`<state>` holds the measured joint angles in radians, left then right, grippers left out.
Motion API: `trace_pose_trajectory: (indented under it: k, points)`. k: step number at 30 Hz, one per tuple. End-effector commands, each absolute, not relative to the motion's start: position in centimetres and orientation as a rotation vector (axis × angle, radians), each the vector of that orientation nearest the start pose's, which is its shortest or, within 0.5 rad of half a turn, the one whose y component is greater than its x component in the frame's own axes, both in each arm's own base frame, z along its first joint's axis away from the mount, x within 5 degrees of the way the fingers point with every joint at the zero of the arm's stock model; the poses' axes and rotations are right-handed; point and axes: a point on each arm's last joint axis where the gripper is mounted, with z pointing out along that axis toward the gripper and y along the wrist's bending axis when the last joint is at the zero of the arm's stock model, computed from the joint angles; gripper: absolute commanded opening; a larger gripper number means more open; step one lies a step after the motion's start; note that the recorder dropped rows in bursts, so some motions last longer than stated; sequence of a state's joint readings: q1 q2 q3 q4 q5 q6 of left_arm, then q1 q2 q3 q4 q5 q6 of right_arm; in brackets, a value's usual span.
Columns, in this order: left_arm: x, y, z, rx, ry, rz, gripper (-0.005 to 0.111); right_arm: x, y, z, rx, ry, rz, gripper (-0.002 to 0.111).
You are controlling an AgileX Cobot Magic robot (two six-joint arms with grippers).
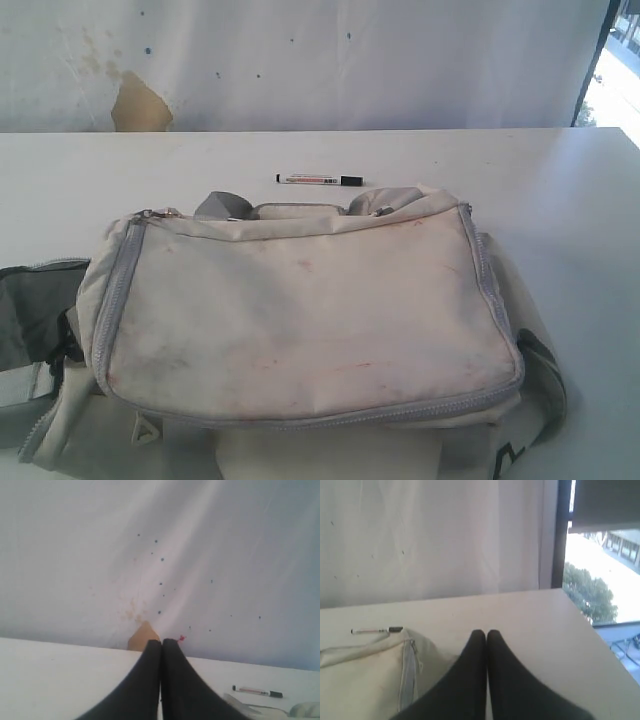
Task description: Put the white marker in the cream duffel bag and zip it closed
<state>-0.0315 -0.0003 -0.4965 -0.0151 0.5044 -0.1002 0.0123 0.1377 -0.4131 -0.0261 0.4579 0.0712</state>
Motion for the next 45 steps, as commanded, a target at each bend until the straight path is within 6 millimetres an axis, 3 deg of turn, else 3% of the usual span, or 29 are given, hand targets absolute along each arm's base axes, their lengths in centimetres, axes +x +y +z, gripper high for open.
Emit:
trace_pose_trajectory:
  k: [1, 8, 11, 16, 19, 28, 32, 37, 42, 45]
  points:
    - [1.6, -0.1, 31.9, -0.161, 1.625, -0.217, 0.000, 6.0, -0.1, 30.3, 0.053, 1.809, 0.031, 0.000]
    - [4.6, -0.3, 30.6, -0.228, 1.869, -0.242, 0.000, 9.0, 0.0, 30.1, 0.084, 2.113, 0.049, 0.001]
    - [6.0, -0.5, 30.2, -0.236, 1.952, -0.252, 0.001, 10.4, 0.4, 30.0, 0.105, 2.174, 0.110, 0.012]
    - [8.4, -1.0, 29.1, -0.229, 2.105, -0.273, 0.025, 12.5, 1.2, 29.9, 0.140, 2.254, 0.245, 0.042]
    - [9.6, -1.1, 28.4, -0.252, 2.179, -0.288, 0.039, 13.7, 1.6, 29.2, 0.143, 2.310, 0.297, 0.050]
    - [12.8, -1.4, 26.2, -0.273, 2.367, -0.296, 0.059, 16.4, 2.5, 26.9, 0.085, 2.451, 0.396, 0.051]
    - [14.4, -1.8, 26.5, -0.226, 2.415, -0.316, 0.071, 17.2, 2.9, 26.4, 0.055, 2.468, 0.444, 0.051]
    - [16.7, -2.5, 27.9, -0.201, 2.420, -0.402, 0.072, 18.1, 3.0, 26.3, 0.009, 2.483, 0.447, 0.051]
    - [20.9, -2.9, 28.3, -0.196, 2.484, -0.435, 0.072, 19.7, 3.9, 27.6, -0.081, 2.419, 0.555, 0.051]
    - [24.2, -3.9, 28.3, -0.262, 2.500, -0.595, 0.072, 20.3, 5.4, 29.0, -0.147, 2.323, 0.794, 0.051]
